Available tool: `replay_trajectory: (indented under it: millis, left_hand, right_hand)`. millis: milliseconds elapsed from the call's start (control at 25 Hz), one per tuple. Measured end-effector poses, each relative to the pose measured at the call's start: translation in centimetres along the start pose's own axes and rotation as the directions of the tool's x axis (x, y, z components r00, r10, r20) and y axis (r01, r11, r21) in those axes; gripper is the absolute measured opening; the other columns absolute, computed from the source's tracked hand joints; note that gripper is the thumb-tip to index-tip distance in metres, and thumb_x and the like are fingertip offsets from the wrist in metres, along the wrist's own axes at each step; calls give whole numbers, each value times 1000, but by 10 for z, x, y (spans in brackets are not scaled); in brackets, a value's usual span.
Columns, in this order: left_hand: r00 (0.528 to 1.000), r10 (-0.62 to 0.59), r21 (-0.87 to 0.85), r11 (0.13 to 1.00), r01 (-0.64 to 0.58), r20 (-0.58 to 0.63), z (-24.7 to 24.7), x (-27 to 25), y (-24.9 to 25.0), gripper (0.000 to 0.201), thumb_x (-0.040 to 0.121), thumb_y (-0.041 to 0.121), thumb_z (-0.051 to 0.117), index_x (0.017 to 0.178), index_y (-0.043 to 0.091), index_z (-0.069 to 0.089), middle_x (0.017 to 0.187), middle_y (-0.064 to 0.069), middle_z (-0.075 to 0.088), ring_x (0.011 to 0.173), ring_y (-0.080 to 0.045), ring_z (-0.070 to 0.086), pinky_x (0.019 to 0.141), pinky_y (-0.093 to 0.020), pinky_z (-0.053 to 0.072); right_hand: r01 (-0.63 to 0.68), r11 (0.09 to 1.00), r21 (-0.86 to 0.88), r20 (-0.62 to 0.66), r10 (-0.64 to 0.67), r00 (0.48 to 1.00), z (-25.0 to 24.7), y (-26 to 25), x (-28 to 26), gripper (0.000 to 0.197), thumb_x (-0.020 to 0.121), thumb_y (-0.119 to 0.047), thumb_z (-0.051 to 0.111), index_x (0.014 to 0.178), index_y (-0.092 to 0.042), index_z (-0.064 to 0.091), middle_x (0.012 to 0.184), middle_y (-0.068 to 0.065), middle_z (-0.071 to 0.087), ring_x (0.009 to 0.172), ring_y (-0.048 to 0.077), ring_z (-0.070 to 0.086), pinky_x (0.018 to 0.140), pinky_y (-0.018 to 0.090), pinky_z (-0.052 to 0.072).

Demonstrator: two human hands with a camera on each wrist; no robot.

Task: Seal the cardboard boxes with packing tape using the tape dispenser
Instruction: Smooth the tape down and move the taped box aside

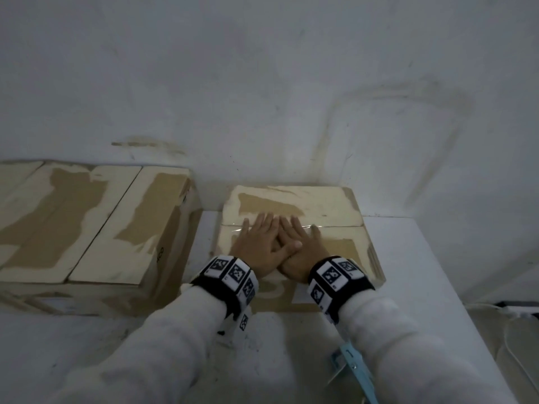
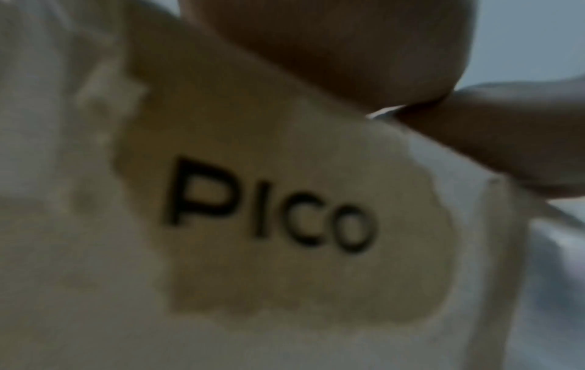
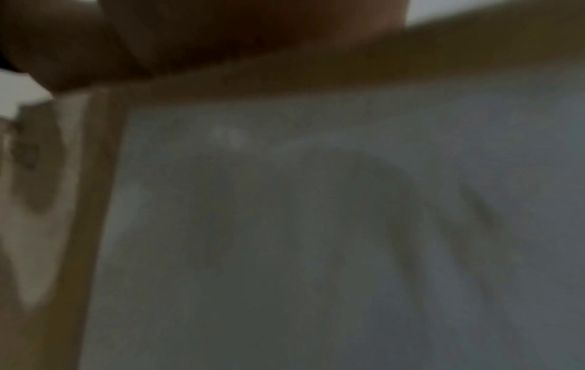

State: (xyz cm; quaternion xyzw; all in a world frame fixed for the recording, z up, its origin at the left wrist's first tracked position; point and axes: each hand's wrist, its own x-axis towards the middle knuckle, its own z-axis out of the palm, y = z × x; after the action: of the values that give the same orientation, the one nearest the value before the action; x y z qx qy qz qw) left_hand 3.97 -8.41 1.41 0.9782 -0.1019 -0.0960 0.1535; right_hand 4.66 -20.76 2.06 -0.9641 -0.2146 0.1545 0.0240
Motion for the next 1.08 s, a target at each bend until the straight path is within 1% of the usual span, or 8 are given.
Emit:
replay_trajectory:
  millis: [160, 360, 520, 720, 800, 880, 960, 1080]
  left_hand:
    - [998, -19, 95, 995, 13, 61, 3, 0, -19, 92, 84, 74, 19, 151, 15, -3, 160, 1, -9, 147, -13, -11, 120, -42, -4]
    - [989, -147, 83, 985, 149, -24, -2, -8, -53, 92, 81, 76, 19, 151, 20, -1, 159, -2, -15, 147, -19, -13, 119, -45, -1]
    - [978, -198, -103, 976, 190, -72, 1, -10, -52, 86, 83, 69, 38, 151, 26, 8, 158, -6, -16, 146, -24, -16, 119, -44, 5]
    - [959, -268, -445, 873, 200, -93, -12, -19, -55, 86, 72, 58, 67, 143, 29, 29, 159, 2, -7, 147, -24, 9, 115, -39, 22]
    - [981, -195, -226, 956, 185, -22, -16, -28, -53, 119, 54, 81, 60, 149, 26, 12, 158, -1, -16, 147, -26, -9, 117, -46, 5]
    - [994, -97, 79, 993, 92, 59, -12, -36, -50, 144, 33, 96, 41, 150, 25, -6, 155, -6, -26, 143, -28, -24, 114, -53, -8]
    - [993, -53, 189, 982, 32, 105, -3, -37, -46, 143, 39, 94, 48, 149, 24, -14, 155, -10, -27, 143, -32, -24, 116, -55, -6]
    - [996, -39, 211, 977, 22, 78, 5, -27, -35, 129, 58, 82, 56, 148, 23, -16, 155, -14, -25, 143, -35, -21, 117, -51, -2]
  right_hand:
    - [-15, 999, -43, -14, 14, 1000, 10, 21, 4, 76, 88, -62, 11, 149, -21, -6, 159, -4, -12, 146, 17, -12, 116, 50, -3]
    - [-264, 962, 67, -115, 270, 956, 8, 87, -21, 81, 84, -71, 14, 150, -26, 1, 159, -3, -10, 147, 18, -9, 116, 50, 1]
    - [-261, 948, 182, -155, 290, 944, 12, 104, -25, 77, 88, -66, 23, 150, -23, 8, 160, 2, -6, 147, 17, -6, 117, 46, 10]
    - [-207, 927, 313, -319, 308, 896, 10, 102, -30, 65, 87, -62, 33, 138, -22, 39, 155, 4, 26, 143, 20, 20, 115, 45, 21]
    - [-210, 953, 220, -344, 277, 897, 6, 94, -39, 81, 74, -76, 20, 134, -26, 42, 151, 1, 34, 140, 20, 26, 113, 50, 18]
    - [-171, 974, 149, -228, 203, 952, 9, 84, -51, 109, 54, -94, 21, 142, -31, 26, 157, 1, 18, 146, 23, 11, 113, 56, 6]
    - [-141, 989, 43, -118, 145, 982, 18, 82, -60, 131, 37, -101, 18, 147, -32, 5, 160, 5, -3, 146, 29, -5, 113, 59, -1]
    - [-144, 989, -34, -110, 139, 984, 23, 98, -63, 133, 33, -98, 14, 147, -32, -5, 159, 7, -11, 146, 31, -8, 115, 57, 1]
